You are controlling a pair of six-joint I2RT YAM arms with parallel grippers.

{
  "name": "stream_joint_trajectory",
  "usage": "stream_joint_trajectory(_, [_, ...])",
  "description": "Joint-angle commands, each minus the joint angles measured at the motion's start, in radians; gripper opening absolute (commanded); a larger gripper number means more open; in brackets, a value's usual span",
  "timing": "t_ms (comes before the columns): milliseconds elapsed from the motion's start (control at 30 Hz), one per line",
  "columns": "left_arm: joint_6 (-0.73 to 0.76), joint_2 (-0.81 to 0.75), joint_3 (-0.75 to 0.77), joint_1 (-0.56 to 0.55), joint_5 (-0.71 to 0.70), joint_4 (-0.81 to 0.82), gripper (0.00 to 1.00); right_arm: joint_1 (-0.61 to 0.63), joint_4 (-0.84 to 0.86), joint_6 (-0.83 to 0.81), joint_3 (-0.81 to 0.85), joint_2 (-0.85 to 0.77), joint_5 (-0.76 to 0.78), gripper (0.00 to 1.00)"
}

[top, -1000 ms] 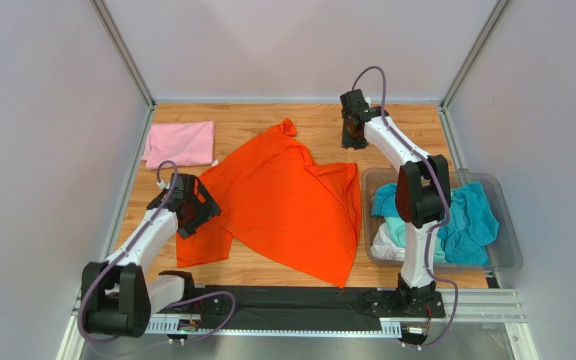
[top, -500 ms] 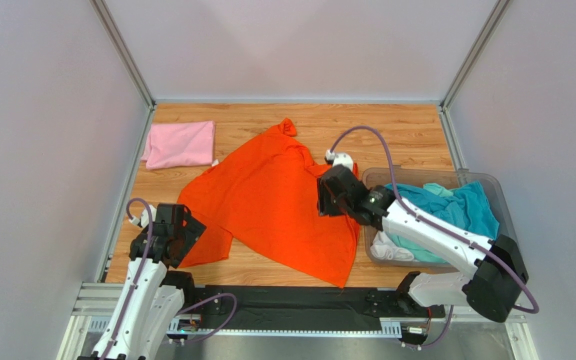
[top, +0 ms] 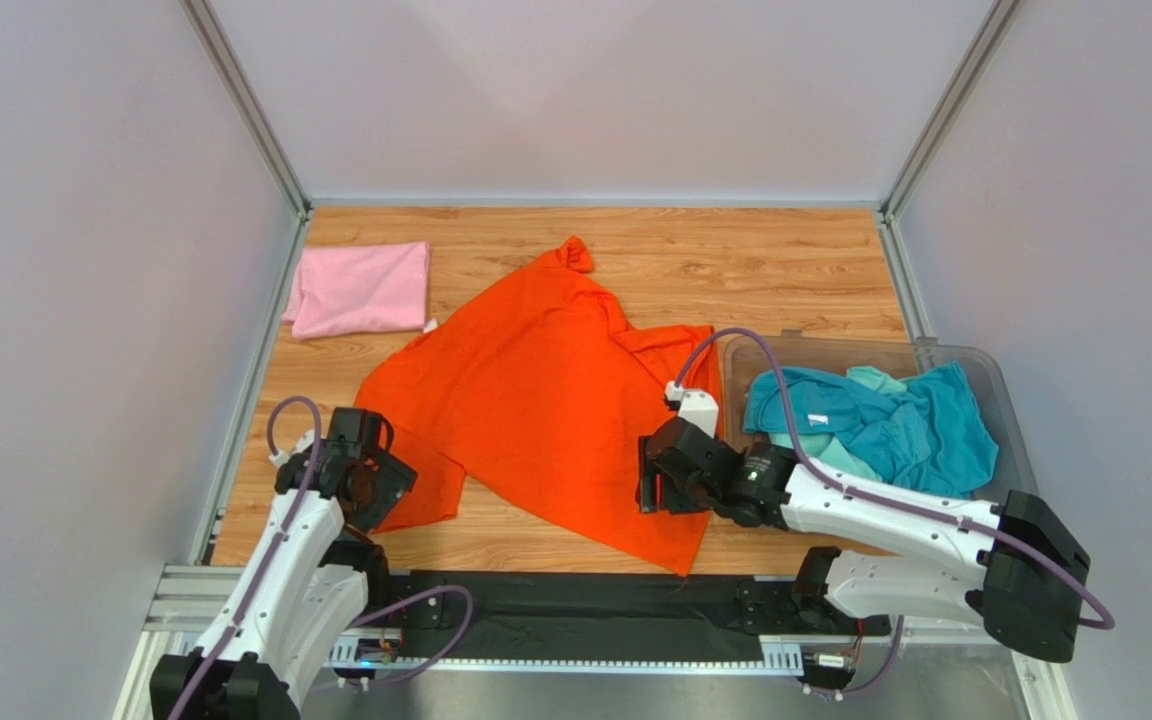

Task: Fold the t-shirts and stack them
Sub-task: Flatten the tshirt out

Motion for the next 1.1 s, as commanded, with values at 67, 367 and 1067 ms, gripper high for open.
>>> stream_joint_trajectory(67, [0.021, -0.013, 0.001, 0.004, 0.033, 0.023, 1.0, 0.026, 0.013, 0.068, -0.021, -0.004, 0.043, 0.7])
stream_joint_trajectory(367, [0.003, 0.01, 0.011, 0.004, -0.001, 0.022, 0.81, 0.024, -0.054, 0.081, -0.045, -0.1, 0.074, 0.72])
stream_joint_trajectory(1067, [0.046, 0.337, 0.008, 0.004, 0.177, 0.272, 0.08, 0.024, -0.184, 0.103, -0.068, -0.261, 0.158, 0.75])
